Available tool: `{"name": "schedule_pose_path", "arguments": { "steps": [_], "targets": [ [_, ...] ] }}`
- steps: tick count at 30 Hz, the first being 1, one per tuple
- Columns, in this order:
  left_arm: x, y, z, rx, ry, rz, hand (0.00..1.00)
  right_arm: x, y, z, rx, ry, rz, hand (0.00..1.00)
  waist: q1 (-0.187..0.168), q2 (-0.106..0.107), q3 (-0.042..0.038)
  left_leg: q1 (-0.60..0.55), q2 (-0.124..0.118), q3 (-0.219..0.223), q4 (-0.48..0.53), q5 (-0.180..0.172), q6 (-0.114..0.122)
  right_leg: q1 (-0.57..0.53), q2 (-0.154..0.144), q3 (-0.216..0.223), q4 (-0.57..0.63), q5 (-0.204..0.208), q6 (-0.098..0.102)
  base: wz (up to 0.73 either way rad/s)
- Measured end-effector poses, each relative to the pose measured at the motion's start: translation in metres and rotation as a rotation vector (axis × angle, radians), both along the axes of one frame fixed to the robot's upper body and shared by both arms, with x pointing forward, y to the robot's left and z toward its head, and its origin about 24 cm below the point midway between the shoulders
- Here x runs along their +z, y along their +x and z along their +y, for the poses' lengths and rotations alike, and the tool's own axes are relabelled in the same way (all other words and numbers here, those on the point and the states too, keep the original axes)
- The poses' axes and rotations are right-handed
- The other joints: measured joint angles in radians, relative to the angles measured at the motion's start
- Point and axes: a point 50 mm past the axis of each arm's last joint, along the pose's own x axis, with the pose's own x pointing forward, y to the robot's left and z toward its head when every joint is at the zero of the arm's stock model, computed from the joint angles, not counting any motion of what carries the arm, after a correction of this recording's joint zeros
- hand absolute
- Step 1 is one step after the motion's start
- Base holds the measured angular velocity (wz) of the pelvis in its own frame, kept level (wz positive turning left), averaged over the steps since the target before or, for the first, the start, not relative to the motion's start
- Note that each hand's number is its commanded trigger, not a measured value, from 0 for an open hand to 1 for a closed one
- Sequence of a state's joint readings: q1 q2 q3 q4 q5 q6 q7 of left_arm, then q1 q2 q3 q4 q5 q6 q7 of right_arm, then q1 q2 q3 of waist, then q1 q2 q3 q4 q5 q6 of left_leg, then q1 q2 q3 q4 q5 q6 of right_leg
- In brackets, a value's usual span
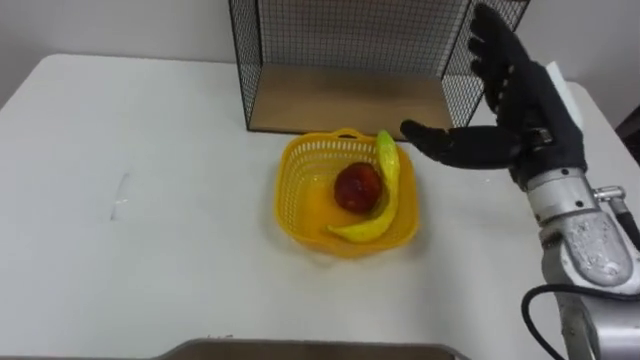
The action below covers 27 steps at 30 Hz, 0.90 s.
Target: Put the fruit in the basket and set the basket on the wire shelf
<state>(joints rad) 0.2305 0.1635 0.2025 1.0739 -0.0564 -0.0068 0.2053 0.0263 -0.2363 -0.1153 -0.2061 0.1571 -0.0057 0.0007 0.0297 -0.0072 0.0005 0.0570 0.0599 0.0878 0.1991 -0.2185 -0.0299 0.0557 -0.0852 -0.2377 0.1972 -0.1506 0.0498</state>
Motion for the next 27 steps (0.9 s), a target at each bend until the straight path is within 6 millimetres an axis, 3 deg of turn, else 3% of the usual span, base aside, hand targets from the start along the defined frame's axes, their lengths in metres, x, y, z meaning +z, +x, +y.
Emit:
{"name": "schedule_pose_path", "arguments": {
  "steps": [5,8,12,15,18,26,27],
  "targets": [
    [0.018,0.019,0.018,0.153,0.181,-0.149,0.0,-0.013,-0.017,-0.021,-0.183,0.032,0.033,0.0,0.003,0.009,-0.0034,-0.001,-0.001,-0.004,0.0,0.0,0.0,0.001,0.0,-0.002,0.0,0.0,0.0,0.01],
    [0.038,0.041,0.029,0.247,0.324,-0.3,0.0,-0.019,-0.03,-0.033,-0.304,0.045,0.016,0.0,0.003,0.011,-0.0045,-0.001,-0.001,-0.006,0.0,0.001,0.0,0.0,-0.001,-0.002,0.002,0.0,0.0,0.0],
    [0.08,0.083,0.038,0.31,0.508,-0.563,0.0,-0.033,-0.036,-0.042,-0.412,0.071,0.029,0.0,0.004,0.009,-0.0037,-0.002,-0.001,-0.003,0.002,0.001,-0.001,-0.005,-0.001,0.002,0.006,0.0,0.0,-0.02],
    [0.09,0.083,0.039,0.358,0.575,-0.583,0.0,-0.045,-0.045,-0.053,-0.489,0.088,0.061,0.0,0.012,0.002,0.0007,-0.012,0.0,-0.002,0.004,0.001,0.0,-0.016,0.001,0.009,0.006,0.0,0.0,-0.03],
    [0.109,0.089,0.043,0.389,0.694,-0.64,0.0,-0.055,-0.056,-0.057,-0.566,0.112,0.085,0.0,0.029,-0.009,0.0023,-0.035,0.0,-0.024,0.032,0.001,-0.001,-0.022,0.001,-0.012,0.005,0.0,0.0,0.2],
    [0.135,0.102,0.041,0.366,0.812,-0.727,0.0,-0.059,-0.055,-0.053,-0.558,0.101,0.08,0.0,0.041,-0.003,0.0075,-0.117,0.003,-0.065,0.096,-0.008,-0.002,-0.055,0.003,-0.042,0.006,0.004,-0.007,0.15],
    [0.145,0.106,0.041,0.383,0.834,-0.776,0.0,-0.063,-0.055,-0.053,-0.557,0.1,0.094,0.0,0.048,-0.002,0.0078,-0.12,0.003,-0.067,0.101,-0.008,-0.002,-0.056,0.003,-0.042,0.008,0.004,-0.007,0.06]
  ]
}}
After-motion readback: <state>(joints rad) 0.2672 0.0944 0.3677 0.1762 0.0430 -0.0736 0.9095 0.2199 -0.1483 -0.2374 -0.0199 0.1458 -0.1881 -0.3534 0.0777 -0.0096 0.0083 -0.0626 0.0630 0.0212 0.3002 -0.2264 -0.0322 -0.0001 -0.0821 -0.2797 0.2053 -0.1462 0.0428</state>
